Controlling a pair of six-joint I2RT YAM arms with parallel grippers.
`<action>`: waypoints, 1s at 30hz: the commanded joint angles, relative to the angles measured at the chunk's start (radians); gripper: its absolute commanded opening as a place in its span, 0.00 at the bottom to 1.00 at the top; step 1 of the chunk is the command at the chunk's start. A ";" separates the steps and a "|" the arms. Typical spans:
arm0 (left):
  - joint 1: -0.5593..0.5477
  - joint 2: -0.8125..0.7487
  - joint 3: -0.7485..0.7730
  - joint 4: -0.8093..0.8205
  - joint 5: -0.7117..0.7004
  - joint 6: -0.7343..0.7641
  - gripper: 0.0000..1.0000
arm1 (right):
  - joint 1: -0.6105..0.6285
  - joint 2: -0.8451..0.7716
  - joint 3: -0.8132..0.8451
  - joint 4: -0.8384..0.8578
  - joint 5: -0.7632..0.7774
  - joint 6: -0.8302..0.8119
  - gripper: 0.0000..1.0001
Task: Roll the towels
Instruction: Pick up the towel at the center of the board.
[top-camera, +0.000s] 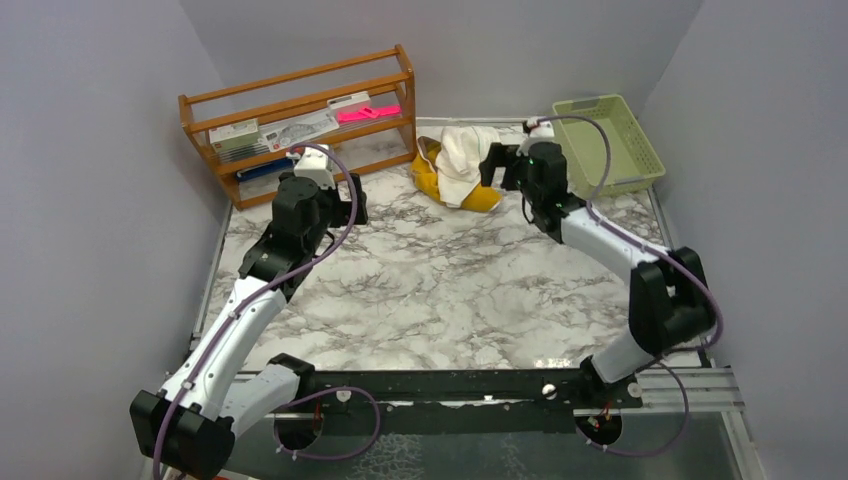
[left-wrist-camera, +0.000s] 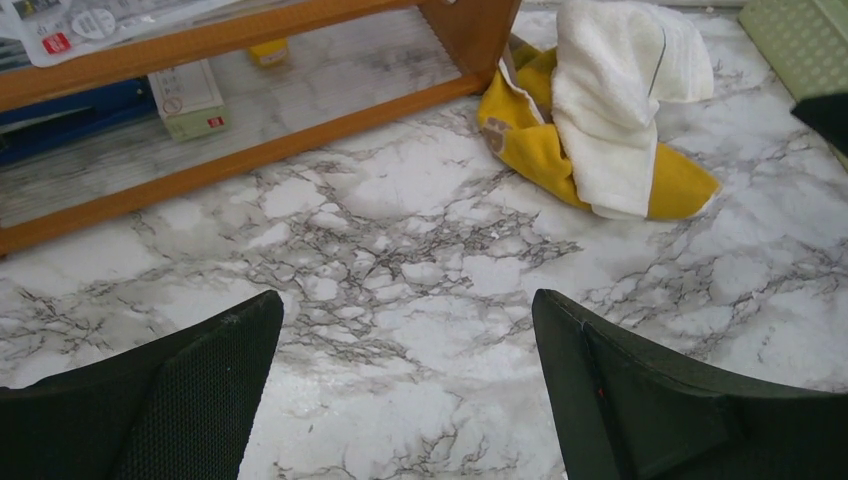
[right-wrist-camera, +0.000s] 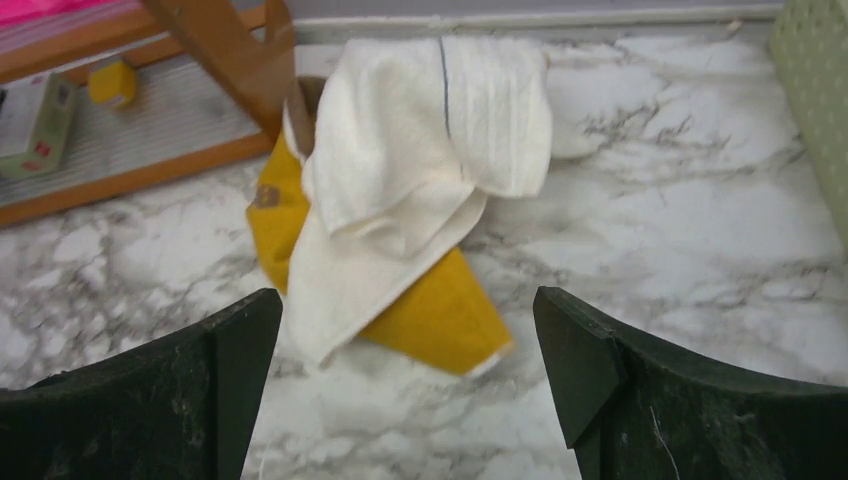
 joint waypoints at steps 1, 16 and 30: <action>0.008 0.022 0.019 -0.048 0.070 -0.011 0.99 | -0.016 0.238 0.279 -0.137 0.132 -0.136 1.00; 0.007 0.032 0.026 -0.050 0.152 -0.012 0.99 | -0.099 1.162 1.453 -0.680 -0.162 -0.220 0.79; 0.007 -0.019 0.010 -0.052 0.133 -0.019 0.99 | -0.098 0.606 1.205 -0.433 -0.233 -0.218 0.01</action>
